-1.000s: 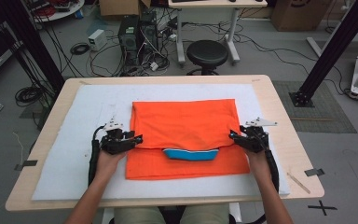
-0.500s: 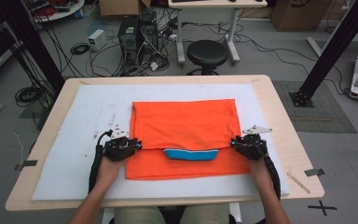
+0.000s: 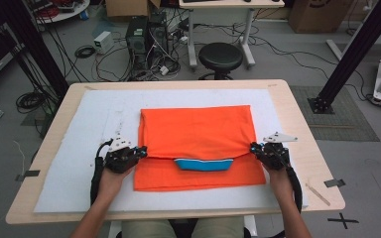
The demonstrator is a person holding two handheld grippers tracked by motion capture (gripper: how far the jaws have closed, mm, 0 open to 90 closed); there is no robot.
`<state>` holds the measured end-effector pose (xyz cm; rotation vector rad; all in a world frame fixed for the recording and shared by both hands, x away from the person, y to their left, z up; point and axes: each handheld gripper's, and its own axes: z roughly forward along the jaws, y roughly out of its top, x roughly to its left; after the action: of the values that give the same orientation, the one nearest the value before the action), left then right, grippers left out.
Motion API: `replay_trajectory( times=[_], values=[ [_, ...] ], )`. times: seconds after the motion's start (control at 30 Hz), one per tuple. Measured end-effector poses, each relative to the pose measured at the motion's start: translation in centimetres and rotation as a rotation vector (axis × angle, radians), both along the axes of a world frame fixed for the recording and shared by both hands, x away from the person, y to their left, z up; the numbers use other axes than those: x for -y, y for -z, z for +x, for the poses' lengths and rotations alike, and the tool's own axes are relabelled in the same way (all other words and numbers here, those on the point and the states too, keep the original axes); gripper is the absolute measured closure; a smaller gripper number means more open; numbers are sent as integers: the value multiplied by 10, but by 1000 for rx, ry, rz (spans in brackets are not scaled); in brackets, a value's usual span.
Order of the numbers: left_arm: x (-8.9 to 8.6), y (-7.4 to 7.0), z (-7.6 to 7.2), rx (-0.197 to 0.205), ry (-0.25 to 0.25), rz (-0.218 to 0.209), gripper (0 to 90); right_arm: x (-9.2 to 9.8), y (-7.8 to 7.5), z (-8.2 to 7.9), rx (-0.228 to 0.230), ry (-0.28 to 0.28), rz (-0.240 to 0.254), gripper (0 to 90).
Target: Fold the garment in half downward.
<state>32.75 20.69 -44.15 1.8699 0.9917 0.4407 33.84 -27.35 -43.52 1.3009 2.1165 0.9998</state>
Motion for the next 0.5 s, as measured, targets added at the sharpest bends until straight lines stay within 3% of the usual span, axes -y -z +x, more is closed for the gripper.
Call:
replay_trajectory(
  times=[0.37, 0.5],
  values=[
    [-12, -14, -21, 5, 70, -103, 879, 7, -20, -23, 35, -22, 40, 858],
    [-18, -17, -29, 5, 83, -119, 879, 8, -24, -33, 34, -35, 41, 858]
  ],
)
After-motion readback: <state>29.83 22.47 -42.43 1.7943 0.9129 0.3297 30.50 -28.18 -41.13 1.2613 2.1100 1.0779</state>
